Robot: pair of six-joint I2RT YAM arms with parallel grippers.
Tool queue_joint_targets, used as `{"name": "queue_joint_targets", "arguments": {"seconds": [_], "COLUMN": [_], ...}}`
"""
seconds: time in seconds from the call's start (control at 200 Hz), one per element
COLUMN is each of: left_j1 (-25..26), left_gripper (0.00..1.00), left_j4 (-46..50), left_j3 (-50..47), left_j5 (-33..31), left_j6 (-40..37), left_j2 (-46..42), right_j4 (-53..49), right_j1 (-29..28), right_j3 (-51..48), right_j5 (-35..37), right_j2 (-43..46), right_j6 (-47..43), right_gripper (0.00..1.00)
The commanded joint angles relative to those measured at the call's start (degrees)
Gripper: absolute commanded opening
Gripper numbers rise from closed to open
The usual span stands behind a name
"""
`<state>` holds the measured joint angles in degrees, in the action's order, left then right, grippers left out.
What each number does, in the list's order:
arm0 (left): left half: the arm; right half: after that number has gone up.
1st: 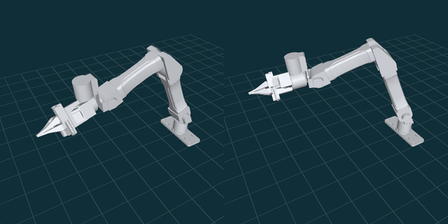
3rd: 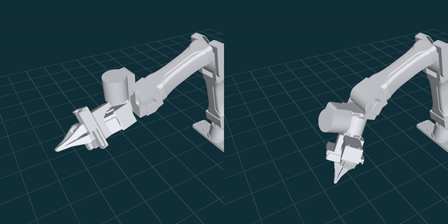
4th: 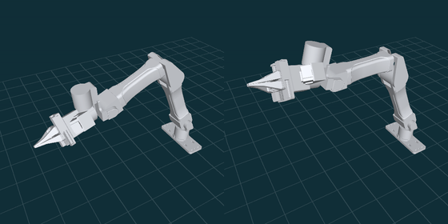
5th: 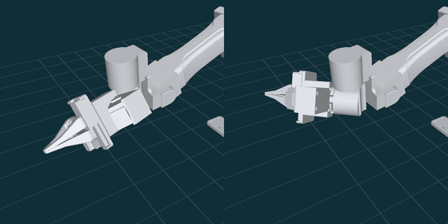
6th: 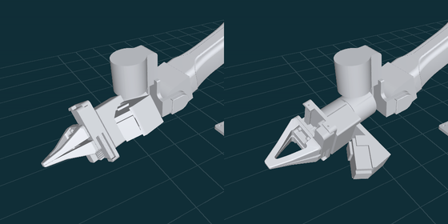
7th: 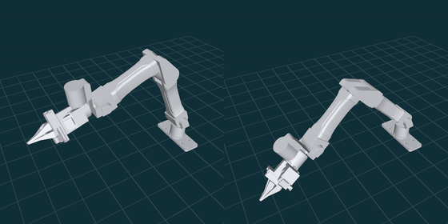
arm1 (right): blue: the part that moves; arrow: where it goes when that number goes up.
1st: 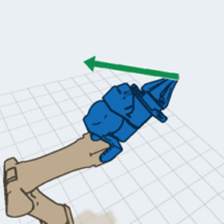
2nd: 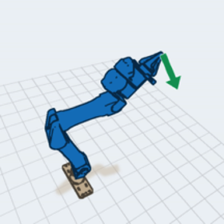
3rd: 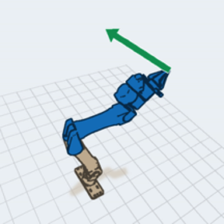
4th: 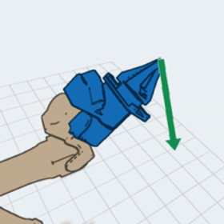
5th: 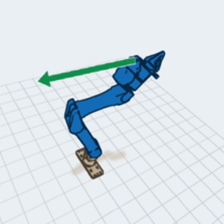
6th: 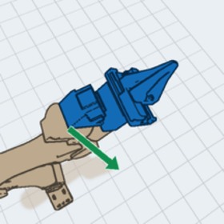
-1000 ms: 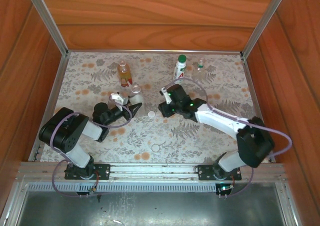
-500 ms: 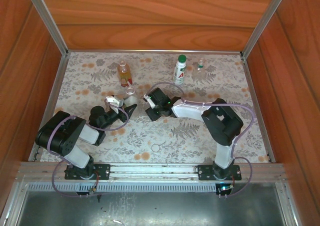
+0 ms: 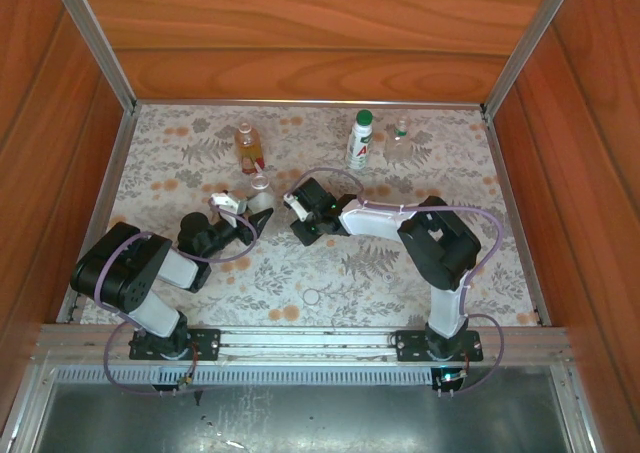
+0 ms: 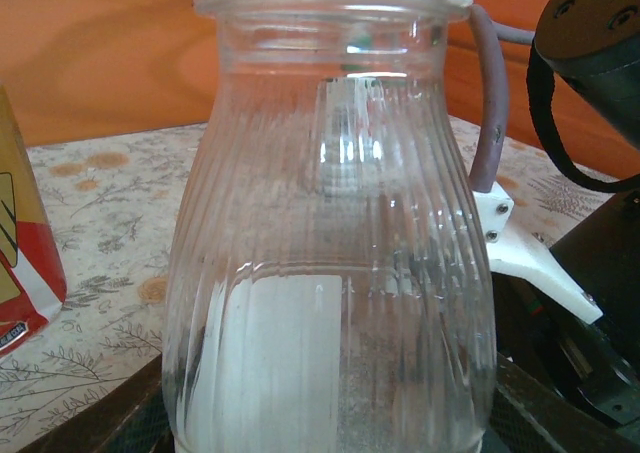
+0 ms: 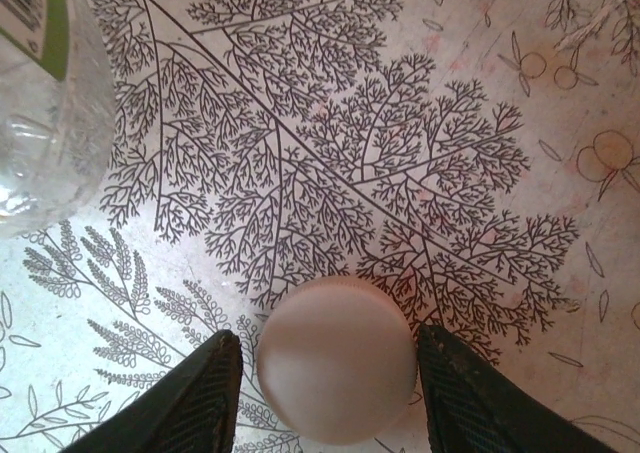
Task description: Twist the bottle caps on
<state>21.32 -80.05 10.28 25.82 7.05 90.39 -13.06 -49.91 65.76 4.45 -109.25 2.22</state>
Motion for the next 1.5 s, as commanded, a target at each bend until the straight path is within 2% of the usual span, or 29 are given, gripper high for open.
{"name": "queue_joint_targets", "arguments": {"seconds": [0.0,0.215,0.53,0.645,1.049,1.099,1.264,1.494], "left_j1": [-0.6,-0.5,-0.6,-0.3,7.1,8.1,11.1,14.0], "left_gripper": [0.59,0.59,0.59,0.59,0.59,0.59,0.59,0.59], "left_j4": [-0.4,-0.2,0.0,0.2,-1.2,-1.2,-1.2,-1.2], "left_j3": [0.1,0.3,0.6,1.9,10.2,11.6,17.2,24.4], "left_j5": [1.1,1.5,2.3,5.4,7.3,7.5,9.6,12.0], "left_j6": [-0.9,-1.1,-1.2,-1.4,-1.7,-1.7,-2.1,-4.8], "left_j2": [-1.1,-0.9,-0.6,0.5,8.4,9.7,14.9,23.0], "right_j4": [-1.5,-1.9,-1.4,-1.4,-4.3,-5.4,-12.0,-22.4], "right_j1": [-0.5,-0.5,-0.5,-0.1,5.6,6.8,10.3,12.1], "right_j3": [0.9,1.4,0.6,-0.7,-9.5,-10.7,-12.3,-8.0], "right_j5": [0.1,1.0,1.9,3.0,4.8,5.1,6.5,6.4], "right_j2": [-1.4,-1.6,0.2,2.0,13.6,17.4,25.5,33.0], "right_j6": [-0.2,0.5,1.3,2.7,7.4,7.8,7.6,7.3], "right_gripper": [0.5,0.45,0.44,0.44,0.43,0.43,0.43,0.43]}}
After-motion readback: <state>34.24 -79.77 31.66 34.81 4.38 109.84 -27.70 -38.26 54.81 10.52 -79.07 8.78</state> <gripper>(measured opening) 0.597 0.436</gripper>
